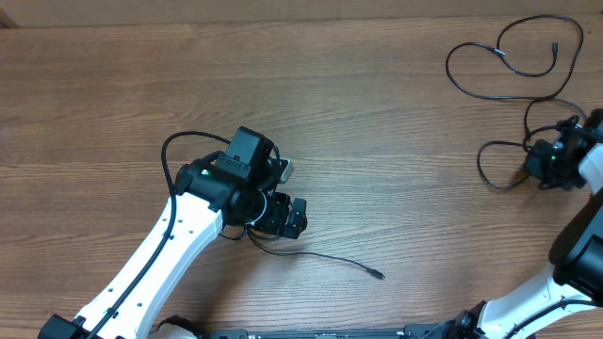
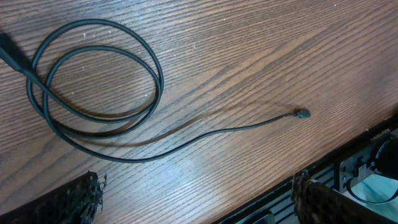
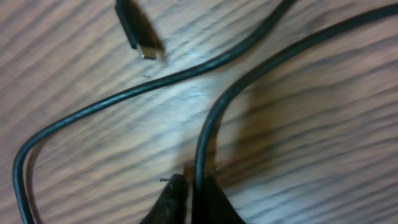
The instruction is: Untangle cables
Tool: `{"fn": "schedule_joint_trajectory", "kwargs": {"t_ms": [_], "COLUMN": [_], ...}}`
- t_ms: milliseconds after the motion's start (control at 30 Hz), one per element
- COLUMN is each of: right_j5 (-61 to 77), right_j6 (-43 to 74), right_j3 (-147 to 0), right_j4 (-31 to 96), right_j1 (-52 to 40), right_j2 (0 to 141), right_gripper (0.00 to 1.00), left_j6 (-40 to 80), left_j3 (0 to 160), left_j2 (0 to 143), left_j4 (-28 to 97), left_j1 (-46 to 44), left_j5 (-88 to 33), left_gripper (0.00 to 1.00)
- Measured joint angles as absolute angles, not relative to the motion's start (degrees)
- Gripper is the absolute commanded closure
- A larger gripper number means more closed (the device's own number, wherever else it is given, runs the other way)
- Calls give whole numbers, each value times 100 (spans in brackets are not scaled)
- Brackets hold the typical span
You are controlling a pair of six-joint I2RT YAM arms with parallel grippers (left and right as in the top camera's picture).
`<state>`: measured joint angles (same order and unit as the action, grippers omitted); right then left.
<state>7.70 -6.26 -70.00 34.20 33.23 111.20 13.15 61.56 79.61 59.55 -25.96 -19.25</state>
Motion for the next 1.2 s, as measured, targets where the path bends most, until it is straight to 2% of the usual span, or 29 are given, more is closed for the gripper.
{"fn": "schedule_joint_trajectory", "kwargs": {"t_ms": [67,133,167,233,267,767,1033,1067,1167,1200], "right_j5": [720,508,397,62,-71,-493,-467,-449,-421,-423], "right_j6": [-593,-434,-392,-255,-148,1046,1326,1369,1616,1719], "right_j3": [-7002,-7019,-7030,-7129,-7188,-7570,-7424,-7341,-7070,-7015], "right_j4": [3463,3625,3699,3933,4016,4574,4890,4888,4895,4888], "right_j1": [3205,3100,3068,3050,3061,3074,3074,3074,3076,3074], "right_j2": [11120,11120,11118,11113,11091,9146,9247,9301,9544,9609], "right_gripper": [70,53,48,27,0,0,0,4,37,42], "left_j6": [1315,1317,1315,1315,1315,1315,1315,1315,1315,1315], "left_j3": [6156,6156,6156,6156,6156,6156,6156,6156,6156,6156], "left_j2": [7961,7961,7961,7961,7961,7961,7961,7961,7961,7961], "left_j4": [5955,5957,5955,5955,5951,5955,5955,5955,5955,5953], "left_j1": [-2596,-2596,-2596,-2596,-2596,-2596,-2596,-2596,-2596,-2596], "left_j5": [-1925,-1925,-1925,-1925,-1922,-1925,-1922,-1922,-1922,-1922], "left_gripper": [0,0,0,0,0,0,0,0,1,1]}}
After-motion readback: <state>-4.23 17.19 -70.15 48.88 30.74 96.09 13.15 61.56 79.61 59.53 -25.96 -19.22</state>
